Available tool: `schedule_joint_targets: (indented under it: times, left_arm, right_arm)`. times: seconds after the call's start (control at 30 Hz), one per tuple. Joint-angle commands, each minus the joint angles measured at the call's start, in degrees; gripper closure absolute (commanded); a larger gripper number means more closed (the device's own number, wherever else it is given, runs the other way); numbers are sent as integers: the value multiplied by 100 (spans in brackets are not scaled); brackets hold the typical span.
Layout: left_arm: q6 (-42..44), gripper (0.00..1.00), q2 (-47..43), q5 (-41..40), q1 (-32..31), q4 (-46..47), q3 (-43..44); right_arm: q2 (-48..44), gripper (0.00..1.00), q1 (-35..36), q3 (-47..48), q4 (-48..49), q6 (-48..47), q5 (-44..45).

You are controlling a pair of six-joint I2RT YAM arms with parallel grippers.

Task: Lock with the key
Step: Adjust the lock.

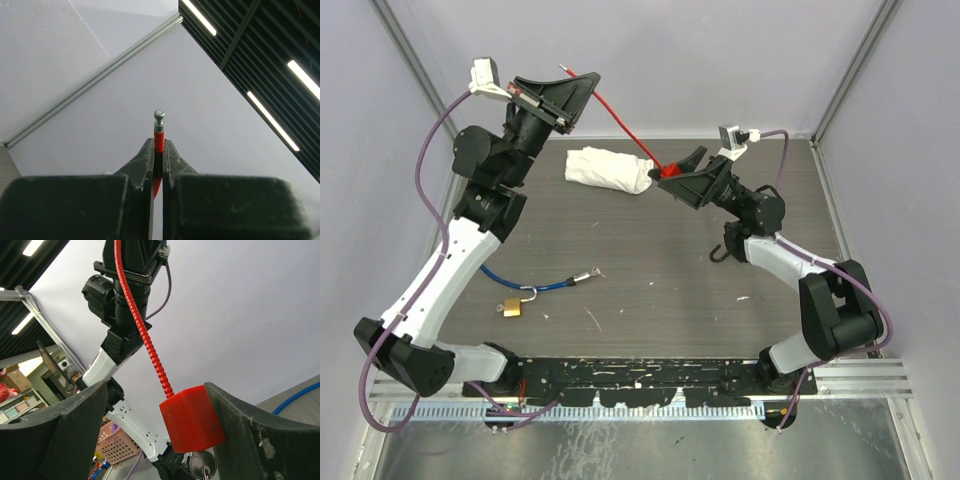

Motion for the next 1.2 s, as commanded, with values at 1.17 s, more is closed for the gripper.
schedule_joint_targets:
  times: [1.17]
  left_arm:
    - [203, 100, -777, -1018, -18, 462, -858]
  right_arm:
    - [-708, 32, -107, -310, 1042, -28, 158]
